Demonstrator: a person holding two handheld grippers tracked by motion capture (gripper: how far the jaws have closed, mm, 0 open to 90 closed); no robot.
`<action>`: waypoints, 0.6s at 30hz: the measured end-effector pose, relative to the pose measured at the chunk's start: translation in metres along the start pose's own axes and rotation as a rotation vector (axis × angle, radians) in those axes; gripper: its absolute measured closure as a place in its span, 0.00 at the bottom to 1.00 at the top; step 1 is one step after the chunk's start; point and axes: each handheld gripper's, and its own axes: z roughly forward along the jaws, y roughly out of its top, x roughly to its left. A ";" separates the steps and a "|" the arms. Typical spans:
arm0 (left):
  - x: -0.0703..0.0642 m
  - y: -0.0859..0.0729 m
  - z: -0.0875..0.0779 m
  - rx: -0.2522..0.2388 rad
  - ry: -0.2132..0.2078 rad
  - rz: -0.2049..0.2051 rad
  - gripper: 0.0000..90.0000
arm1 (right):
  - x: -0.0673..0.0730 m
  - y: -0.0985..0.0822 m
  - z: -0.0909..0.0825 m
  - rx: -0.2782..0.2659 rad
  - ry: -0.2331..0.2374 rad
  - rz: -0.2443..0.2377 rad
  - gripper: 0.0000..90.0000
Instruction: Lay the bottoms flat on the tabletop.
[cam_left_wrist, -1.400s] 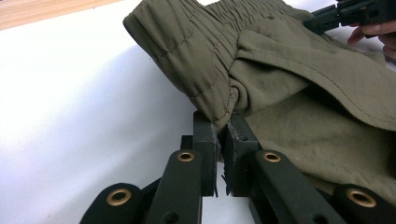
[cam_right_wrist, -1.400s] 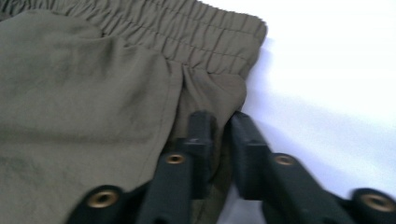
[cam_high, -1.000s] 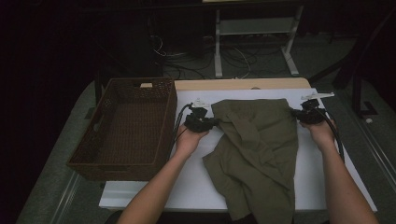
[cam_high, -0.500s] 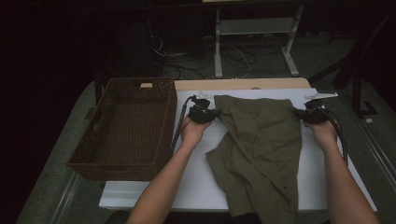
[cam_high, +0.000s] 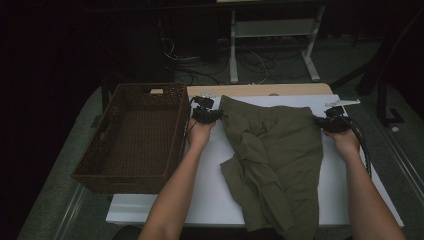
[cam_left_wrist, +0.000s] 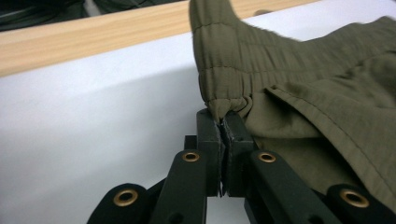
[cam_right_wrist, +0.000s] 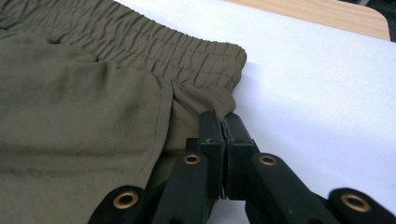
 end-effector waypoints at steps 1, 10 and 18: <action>0.001 -0.001 0.001 0.005 0.020 0.004 0.98 | 0.000 0.000 0.001 0.001 -0.001 -0.003 0.97; 0.007 -0.007 0.013 0.074 0.137 0.013 0.99 | 0.001 -0.001 0.008 -0.001 0.007 -0.004 0.97; 0.013 -0.017 0.016 0.079 0.076 -0.026 0.83 | 0.002 -0.003 0.006 0.024 0.024 0.011 0.75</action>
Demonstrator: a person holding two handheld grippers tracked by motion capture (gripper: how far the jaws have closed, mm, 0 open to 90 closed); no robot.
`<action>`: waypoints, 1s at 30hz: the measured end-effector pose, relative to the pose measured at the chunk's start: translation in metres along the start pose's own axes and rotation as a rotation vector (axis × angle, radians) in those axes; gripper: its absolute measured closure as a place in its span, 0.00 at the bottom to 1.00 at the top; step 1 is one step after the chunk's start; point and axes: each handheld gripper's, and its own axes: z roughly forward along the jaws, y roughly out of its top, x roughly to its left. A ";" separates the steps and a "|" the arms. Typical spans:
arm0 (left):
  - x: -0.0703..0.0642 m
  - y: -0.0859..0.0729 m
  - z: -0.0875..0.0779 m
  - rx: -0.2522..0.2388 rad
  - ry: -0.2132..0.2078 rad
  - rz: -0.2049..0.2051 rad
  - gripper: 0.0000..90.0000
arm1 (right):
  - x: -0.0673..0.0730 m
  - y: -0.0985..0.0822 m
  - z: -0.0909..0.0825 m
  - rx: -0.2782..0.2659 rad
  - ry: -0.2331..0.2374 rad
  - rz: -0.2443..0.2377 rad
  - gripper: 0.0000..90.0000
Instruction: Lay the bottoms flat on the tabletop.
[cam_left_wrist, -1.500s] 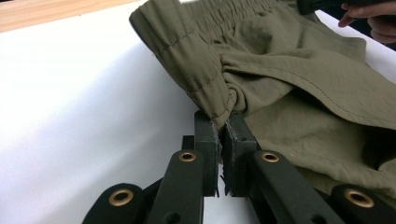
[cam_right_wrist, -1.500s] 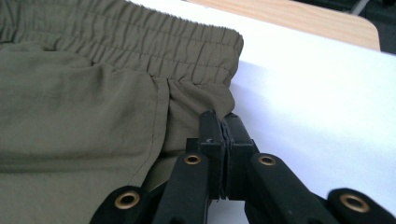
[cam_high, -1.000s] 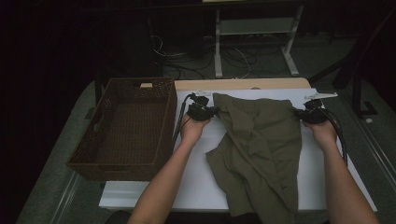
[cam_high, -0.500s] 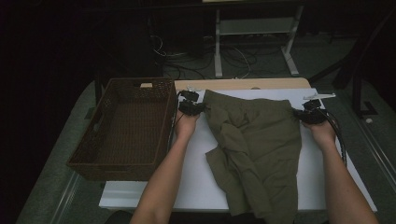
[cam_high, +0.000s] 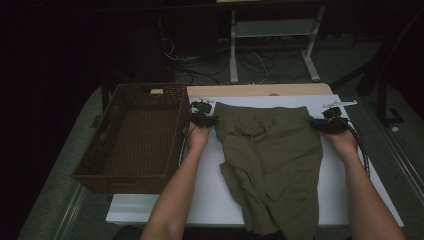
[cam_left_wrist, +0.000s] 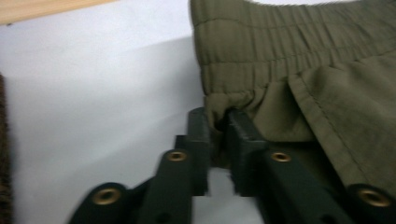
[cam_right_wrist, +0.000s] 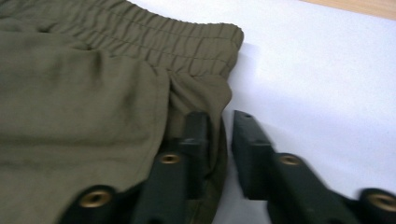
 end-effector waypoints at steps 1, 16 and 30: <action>0.000 0.000 -0.004 -0.012 -0.008 -0.007 0.81 | 0.001 0.001 -0.003 -0.002 0.003 -0.004 0.70; -0.034 0.009 -0.065 -0.125 -0.250 0.055 0.50 | 0.034 0.004 -0.039 -0.051 0.119 -0.050 0.43; -0.065 -0.024 -0.107 -0.121 -0.430 0.180 0.44 | 0.072 -0.016 -0.064 -0.049 0.227 -0.111 0.41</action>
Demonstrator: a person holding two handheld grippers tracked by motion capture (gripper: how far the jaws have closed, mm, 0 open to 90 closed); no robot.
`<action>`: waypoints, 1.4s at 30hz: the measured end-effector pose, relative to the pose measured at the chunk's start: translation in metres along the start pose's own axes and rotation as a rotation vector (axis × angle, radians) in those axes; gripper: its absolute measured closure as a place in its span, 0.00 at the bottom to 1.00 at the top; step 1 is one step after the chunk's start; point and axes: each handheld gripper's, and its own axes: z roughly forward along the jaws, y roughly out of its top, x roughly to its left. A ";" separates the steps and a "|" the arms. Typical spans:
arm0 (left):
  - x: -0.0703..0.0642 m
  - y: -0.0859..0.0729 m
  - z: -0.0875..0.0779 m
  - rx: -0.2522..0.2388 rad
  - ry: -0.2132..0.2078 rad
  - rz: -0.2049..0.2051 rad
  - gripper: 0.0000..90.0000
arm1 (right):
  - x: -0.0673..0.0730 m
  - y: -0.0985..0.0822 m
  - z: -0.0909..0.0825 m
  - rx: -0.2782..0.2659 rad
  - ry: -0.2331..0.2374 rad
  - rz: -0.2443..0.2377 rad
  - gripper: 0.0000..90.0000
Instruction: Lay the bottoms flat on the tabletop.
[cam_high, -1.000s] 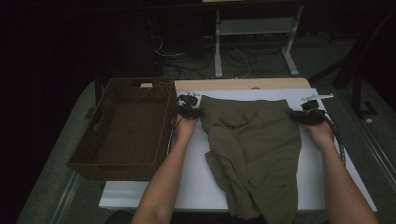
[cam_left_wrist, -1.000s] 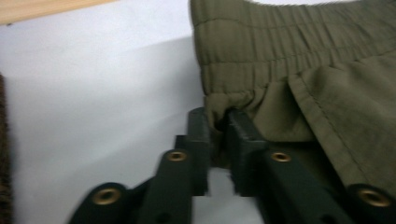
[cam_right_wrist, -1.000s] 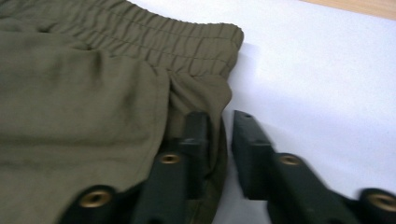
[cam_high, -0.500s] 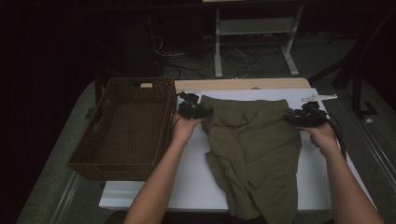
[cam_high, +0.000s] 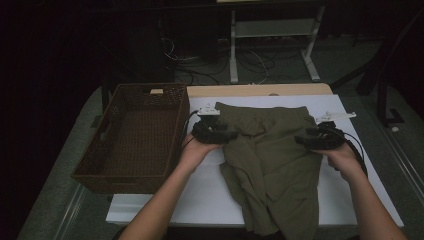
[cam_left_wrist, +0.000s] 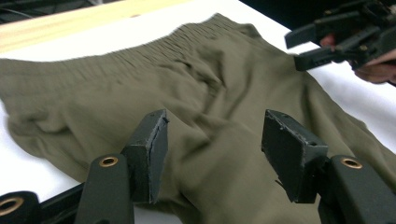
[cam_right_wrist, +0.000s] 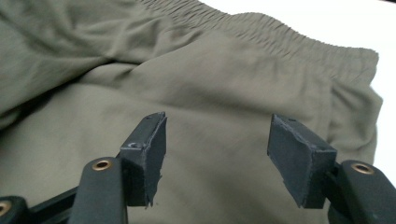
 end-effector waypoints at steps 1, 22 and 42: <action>-0.003 -0.003 -0.002 0.004 -0.005 0.008 0.44 | 0.003 -0.002 -0.002 0.002 0.002 -0.004 0.41; -0.036 -0.086 -0.025 0.101 -0.040 0.035 0.20 | 0.016 -0.056 -0.035 0.096 -0.058 -0.009 0.42; -0.038 -0.090 -0.024 0.106 -0.079 0.043 0.07 | 0.012 -0.070 -0.033 0.163 -0.051 -0.012 0.84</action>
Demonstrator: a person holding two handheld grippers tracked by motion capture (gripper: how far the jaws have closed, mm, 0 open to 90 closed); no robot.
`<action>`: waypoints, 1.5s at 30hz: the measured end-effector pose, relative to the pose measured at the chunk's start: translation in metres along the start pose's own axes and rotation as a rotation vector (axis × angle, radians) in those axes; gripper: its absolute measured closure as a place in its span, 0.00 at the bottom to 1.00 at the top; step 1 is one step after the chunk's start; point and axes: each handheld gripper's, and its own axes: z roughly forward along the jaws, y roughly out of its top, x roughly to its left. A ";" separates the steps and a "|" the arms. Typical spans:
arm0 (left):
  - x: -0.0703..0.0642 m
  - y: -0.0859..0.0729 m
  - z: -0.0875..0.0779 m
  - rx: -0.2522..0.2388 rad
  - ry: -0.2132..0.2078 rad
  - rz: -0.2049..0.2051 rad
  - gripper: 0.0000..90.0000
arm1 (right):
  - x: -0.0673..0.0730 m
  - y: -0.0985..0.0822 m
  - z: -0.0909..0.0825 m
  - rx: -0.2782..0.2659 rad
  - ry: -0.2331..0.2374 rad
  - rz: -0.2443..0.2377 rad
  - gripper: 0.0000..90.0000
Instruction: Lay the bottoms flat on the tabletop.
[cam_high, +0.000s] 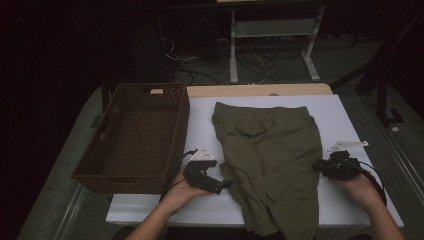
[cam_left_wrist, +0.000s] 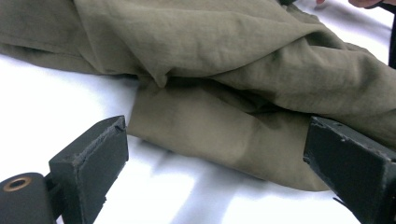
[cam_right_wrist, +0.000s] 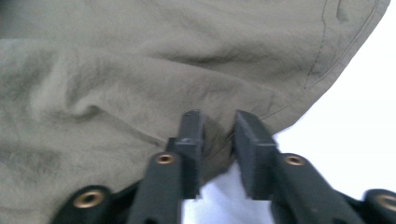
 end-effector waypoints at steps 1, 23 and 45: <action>0.000 0.000 0.000 -0.001 -0.002 0.001 0.07 | 0.000 0.000 0.000 0.002 -0.003 -0.002 0.87; 0.003 0.002 -0.002 -0.024 -0.018 -0.017 0.07 | -0.032 0.021 -0.005 -0.041 -0.145 -0.003 0.98; 0.000 0.005 0.001 -0.032 -0.020 -0.014 0.08 | -0.078 0.028 -0.003 -0.145 -0.092 0.179 0.71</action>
